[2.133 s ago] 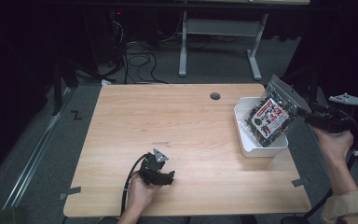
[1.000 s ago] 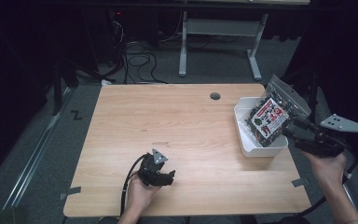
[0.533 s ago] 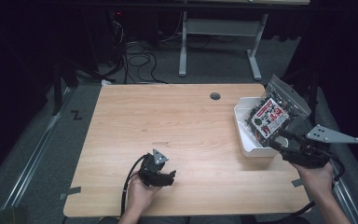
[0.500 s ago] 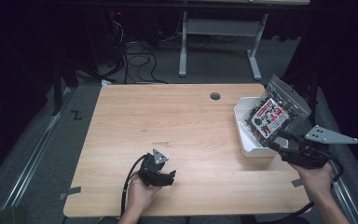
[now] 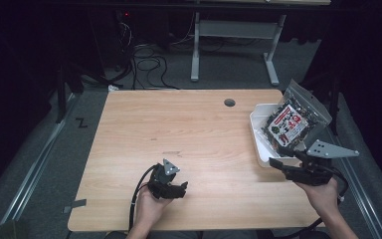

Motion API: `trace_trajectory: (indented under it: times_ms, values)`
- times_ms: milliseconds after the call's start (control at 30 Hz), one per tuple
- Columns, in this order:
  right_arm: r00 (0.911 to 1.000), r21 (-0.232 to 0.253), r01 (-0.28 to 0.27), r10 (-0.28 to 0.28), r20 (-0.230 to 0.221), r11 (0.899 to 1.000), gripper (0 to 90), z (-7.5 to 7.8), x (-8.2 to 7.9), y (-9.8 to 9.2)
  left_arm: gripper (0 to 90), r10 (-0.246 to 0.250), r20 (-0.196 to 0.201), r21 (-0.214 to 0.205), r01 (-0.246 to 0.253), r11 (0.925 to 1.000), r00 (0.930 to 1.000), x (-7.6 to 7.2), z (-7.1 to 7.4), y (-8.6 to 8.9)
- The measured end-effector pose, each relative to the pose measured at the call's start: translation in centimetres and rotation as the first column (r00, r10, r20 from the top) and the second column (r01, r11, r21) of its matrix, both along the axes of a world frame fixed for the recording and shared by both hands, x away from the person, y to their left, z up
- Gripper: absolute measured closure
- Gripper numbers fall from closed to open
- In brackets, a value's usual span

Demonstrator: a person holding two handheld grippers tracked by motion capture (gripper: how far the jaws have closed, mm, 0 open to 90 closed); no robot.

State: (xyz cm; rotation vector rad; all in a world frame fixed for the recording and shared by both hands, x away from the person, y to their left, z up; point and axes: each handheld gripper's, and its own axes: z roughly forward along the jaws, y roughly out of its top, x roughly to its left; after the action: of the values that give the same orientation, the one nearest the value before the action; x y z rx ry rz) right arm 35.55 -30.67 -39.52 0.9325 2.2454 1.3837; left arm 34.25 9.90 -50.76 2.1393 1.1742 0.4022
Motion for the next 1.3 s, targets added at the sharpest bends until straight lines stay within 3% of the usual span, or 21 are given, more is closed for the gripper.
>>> trace_trajectory:
  times_ms: [833,1067,1300]
  values:
    - [0.9957,-0.03,-0.052,0.049,-0.078,0.998,43.3,-3.8,0.6,3.6,27.2,-0.007,-0.006,0.002,0.007,1.0,1.0,0.0,-0.1,-0.2]
    - [0.9924,-0.07,-0.078,0.07,-0.101,0.995,43.2,-4.7,1.1,4.8,27.2,-0.009,-0.005,0.001,0.009,1.0,1.0,0.0,-0.1,-0.3]
    - [0.9879,-0.058,-0.081,0.073,-0.137,0.995,43.3,-5.9,2.1,5.4,27.2,-0.009,-0.003,0.002,0.009,1.0,1.0,-0.1,-0.1,-0.3]
